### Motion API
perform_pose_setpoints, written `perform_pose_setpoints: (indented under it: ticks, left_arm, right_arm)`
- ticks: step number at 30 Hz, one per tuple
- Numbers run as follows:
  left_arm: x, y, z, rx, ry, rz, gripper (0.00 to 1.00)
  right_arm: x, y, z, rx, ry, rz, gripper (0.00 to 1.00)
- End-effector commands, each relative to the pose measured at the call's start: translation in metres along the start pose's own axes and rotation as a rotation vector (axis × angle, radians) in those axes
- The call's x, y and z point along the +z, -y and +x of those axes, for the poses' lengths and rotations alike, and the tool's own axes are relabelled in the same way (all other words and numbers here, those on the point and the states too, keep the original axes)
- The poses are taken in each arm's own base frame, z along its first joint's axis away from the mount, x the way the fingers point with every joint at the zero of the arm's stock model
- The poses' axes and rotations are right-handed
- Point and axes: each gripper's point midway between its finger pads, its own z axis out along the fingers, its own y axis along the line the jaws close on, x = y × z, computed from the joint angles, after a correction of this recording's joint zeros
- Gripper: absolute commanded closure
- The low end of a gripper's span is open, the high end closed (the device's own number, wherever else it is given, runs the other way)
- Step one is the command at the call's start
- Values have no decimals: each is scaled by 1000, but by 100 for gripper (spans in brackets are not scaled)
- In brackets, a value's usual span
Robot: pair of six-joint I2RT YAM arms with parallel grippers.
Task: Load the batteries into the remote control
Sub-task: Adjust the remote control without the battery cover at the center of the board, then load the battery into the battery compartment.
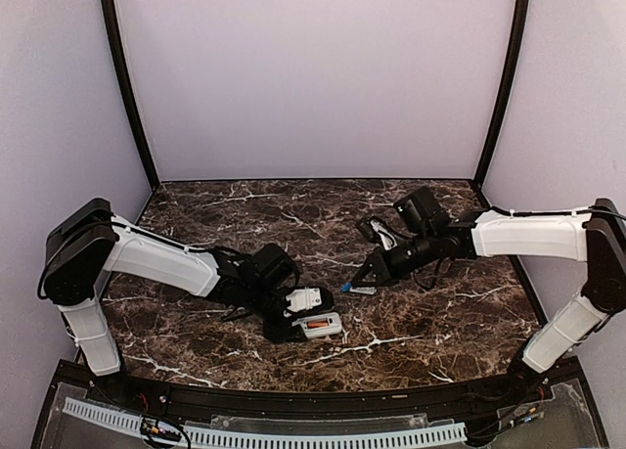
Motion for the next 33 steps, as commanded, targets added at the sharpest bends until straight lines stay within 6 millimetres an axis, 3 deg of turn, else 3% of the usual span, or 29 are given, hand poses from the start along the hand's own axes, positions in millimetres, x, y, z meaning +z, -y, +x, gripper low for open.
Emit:
perform_pose_setpoints:
  ticks: [1,5,9,12,16,21,24,30,33]
  left_arm:
    - [2,1,13,-73,-30,-29,44]
    - [1,1,12,-93,-30,-31,39]
    - [-3,4,9,-100,-24,-37,23]
    - [-12,6,5,-104,-12,-38,18]
    - [-38,8,-16,-97,82,-48,13]
    - [-72,-4,-49,-83,229,-119,12]
    - [-76,-18,-45,-149,238,-130,13]
    - [-78,-57,-15,-388,230,-228,16]
    - [-80,-64,-10,-423,252,-273,16]
  right_arm:
    - [2,3,0,-25,5,-7,100]
    - [13,4,7,3,-19,-54,100]
    - [19,0,12,-9,-45,-91,100]
    - [28,-9,20,-29,-90,-140,100]
    - [44,-15,27,-58,-145,-156,100]
    - [55,-15,23,-103,-173,-127,100]
    - [64,-19,26,-142,-201,-120,100]
    - [78,-17,40,-156,-267,-111,100]
    - [82,-18,45,-171,-288,-111,100]
